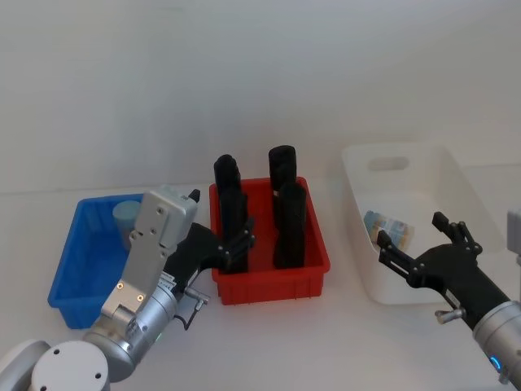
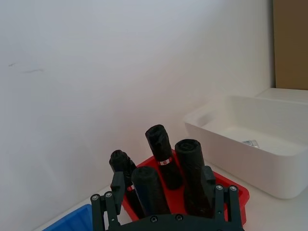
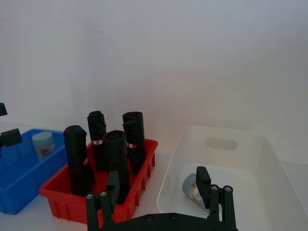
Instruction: Pick the cotton swabs from the blue box and place them into the white box.
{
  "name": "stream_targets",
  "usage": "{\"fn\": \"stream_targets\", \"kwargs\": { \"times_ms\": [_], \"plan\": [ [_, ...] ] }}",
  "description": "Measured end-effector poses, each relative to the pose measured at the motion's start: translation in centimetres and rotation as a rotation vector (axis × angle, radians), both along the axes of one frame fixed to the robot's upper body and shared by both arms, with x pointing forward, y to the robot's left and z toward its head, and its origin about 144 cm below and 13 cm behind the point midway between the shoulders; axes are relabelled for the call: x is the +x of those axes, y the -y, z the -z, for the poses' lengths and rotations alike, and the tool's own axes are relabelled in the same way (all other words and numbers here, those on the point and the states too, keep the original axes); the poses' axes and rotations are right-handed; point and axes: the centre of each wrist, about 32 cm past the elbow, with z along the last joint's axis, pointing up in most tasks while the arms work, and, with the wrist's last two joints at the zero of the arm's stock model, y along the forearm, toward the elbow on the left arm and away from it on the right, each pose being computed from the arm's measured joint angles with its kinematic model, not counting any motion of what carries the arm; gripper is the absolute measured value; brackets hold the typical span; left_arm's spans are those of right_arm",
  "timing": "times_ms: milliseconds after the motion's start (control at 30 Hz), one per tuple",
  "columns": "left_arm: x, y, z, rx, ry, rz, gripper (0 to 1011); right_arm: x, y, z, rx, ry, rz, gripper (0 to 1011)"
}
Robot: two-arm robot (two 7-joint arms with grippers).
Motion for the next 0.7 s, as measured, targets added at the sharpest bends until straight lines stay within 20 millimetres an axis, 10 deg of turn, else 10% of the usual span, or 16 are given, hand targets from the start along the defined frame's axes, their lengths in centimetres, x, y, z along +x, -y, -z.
{"fn": "stream_targets", "kwargs": {
  "times_ms": [700],
  "plan": [
    [-0.38,0.41,0.40,-0.010,0.015,-0.018,1004,0.00,0.01,0.00,-0.001,0.000,0.000,1001]
  ]
}}
